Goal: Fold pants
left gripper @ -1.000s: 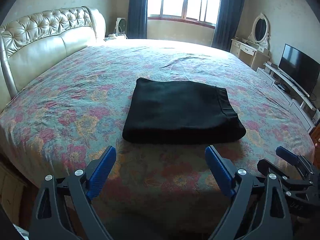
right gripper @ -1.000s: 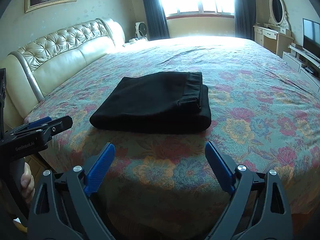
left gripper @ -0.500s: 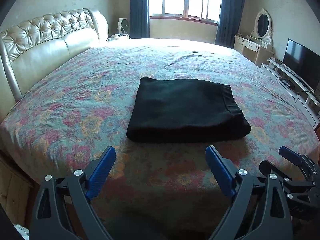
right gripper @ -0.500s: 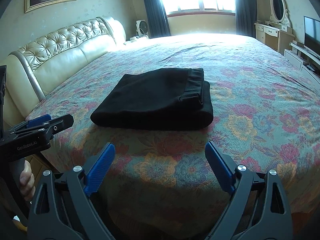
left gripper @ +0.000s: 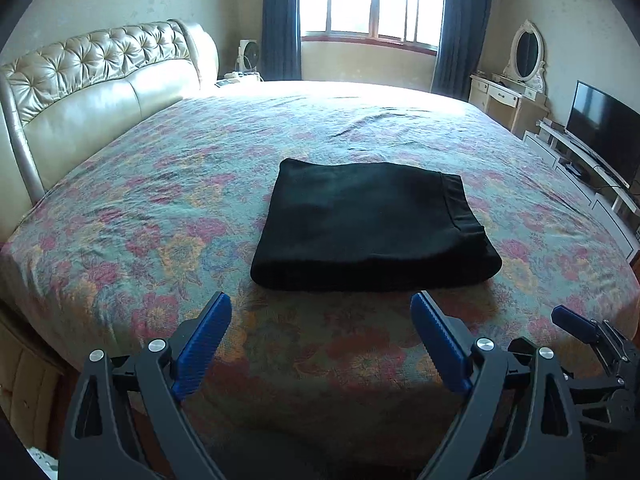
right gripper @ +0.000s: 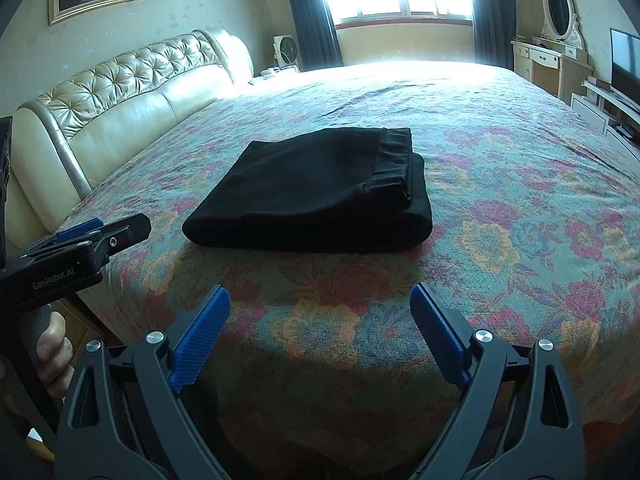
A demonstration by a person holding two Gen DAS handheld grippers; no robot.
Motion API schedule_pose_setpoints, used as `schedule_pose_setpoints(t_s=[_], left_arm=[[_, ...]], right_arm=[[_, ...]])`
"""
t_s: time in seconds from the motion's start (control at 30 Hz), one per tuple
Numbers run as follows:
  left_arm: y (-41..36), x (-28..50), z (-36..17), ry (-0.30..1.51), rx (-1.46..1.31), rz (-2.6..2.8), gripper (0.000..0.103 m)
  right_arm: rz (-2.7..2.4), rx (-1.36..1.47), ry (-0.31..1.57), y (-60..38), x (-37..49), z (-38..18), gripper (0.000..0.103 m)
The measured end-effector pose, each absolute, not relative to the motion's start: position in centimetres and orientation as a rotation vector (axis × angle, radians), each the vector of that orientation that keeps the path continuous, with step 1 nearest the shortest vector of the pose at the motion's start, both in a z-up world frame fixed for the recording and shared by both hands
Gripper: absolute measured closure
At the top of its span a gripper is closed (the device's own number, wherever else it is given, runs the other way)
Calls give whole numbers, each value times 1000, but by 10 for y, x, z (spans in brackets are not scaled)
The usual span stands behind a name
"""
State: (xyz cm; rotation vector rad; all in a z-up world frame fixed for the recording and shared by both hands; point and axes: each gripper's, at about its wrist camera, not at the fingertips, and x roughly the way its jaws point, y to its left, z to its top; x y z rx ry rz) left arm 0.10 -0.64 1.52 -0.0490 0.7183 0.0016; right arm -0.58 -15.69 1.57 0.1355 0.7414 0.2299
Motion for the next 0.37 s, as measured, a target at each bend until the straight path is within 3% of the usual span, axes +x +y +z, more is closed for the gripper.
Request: schedule_pose_setpoints(t_s=[0.37], left_arm=[[-15,-3,12,717,-30,-35,13]], right_arm=[[207,156,740,-169,-6,16,11]])
